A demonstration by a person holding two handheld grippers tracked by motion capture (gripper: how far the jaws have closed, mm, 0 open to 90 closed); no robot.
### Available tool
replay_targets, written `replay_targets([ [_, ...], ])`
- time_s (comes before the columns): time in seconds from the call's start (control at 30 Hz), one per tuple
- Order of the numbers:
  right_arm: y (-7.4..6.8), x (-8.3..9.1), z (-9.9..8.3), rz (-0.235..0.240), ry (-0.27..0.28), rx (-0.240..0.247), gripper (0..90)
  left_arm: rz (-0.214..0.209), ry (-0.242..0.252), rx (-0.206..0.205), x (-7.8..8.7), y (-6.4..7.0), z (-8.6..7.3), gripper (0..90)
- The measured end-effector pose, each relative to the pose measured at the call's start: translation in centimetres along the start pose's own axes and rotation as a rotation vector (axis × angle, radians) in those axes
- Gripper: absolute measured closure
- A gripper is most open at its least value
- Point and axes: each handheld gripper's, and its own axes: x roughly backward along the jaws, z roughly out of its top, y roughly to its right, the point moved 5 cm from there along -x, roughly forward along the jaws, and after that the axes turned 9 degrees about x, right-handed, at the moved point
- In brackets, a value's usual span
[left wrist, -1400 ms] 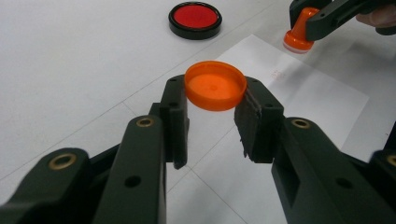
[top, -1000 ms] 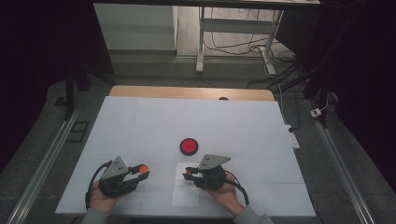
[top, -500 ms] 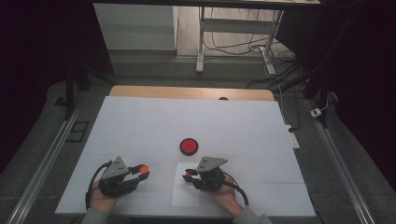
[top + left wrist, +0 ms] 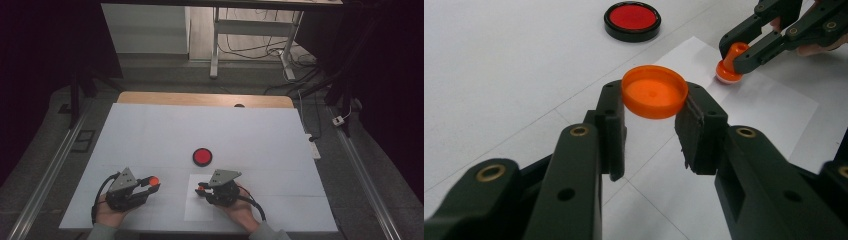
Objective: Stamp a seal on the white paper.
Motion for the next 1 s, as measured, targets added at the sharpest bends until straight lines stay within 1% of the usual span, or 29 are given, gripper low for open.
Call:
replay_targets([
  [0.13,0.00,-0.21,-0.07,-0.002,-0.004,0.003,72.6,0.000,-0.001,0.000,0.00,-0.01,0.00,65.3],
  [0.17,-0.02,-0.28,-0.19,-0.007,-0.022,0.008,72.6,0.000,0.000,0.000,0.00,0.00,0.00,65.3],
  [0.2,-0.07,-0.43,-0.33,-0.006,-0.028,0.015,72.7,0.000,0.000,-0.001,0.01,0.01,0.00,65.3],
  [0.23,-0.11,-0.45,-0.35,-0.008,-0.023,0.013,72.7,0.000,0.000,0.000,0.01,0.01,0.00,65.2],
  [0.3,-0.11,-0.42,-0.38,-0.011,-0.028,0.020,72.8,-0.001,0.000,0.000,0.00,0.02,0.00,65.2],
  [0.4,-0.23,-0.40,-0.49,-0.021,-0.032,0.016,72.9,-0.001,-0.001,-0.001,0.00,0.06,0.01,65.3],
  [0.43,-0.23,-0.43,-0.51,-0.016,-0.028,0.012,73.0,-0.001,-0.001,-0.001,0.00,0.07,0.00,65.2],
  [0.63,-0.30,-0.41,-0.63,-0.031,-0.023,0.003,73.1,0.000,0.001,0.000,0.07,0.07,0.02,65.3],
  [0.8,-0.32,-0.45,-0.70,-0.027,-0.008,-0.002,73.2,0.000,0.002,-0.001,0.08,0.07,0.02,65.3],
  [1.0,-0.32,-0.41,-0.74,-0.030,-0.010,-0.005,73.2,0.000,0.002,-0.002,0.08,0.07,0.02,65.3],
])
